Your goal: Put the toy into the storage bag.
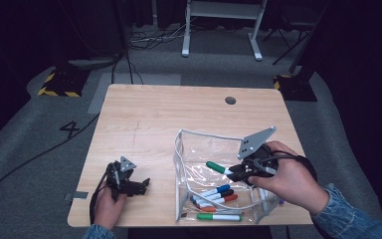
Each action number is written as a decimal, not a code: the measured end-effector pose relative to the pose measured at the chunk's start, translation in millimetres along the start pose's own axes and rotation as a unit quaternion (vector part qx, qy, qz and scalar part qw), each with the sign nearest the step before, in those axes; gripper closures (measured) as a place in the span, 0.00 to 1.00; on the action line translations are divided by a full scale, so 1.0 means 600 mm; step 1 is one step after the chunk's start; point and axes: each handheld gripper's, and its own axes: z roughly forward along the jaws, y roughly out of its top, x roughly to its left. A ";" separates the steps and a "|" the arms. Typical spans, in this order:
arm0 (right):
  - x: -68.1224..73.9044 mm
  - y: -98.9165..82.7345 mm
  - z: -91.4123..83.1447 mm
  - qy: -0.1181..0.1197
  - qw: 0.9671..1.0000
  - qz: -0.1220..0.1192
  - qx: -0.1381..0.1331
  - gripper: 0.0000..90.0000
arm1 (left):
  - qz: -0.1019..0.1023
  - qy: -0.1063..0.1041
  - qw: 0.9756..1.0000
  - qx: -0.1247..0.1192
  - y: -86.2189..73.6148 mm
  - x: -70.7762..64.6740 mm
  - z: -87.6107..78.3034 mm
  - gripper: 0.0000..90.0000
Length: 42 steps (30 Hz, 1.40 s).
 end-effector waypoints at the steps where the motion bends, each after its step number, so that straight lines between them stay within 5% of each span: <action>1: 0.000 0.001 0.006 0.003 1.000 -0.003 0.005 0.86 | 0.000 0.000 1.000 0.000 0.000 0.000 0.000 0.00; 21: -0.005 0.001 0.105 0.043 0.995 -0.022 0.087 0.86 | 0.000 0.000 1.000 0.000 0.000 0.000 0.000 0.00; 42: 0.002 -0.006 0.183 0.071 0.978 -0.049 0.189 0.86 | 0.000 -0.001 1.000 0.000 0.000 0.000 0.000 0.00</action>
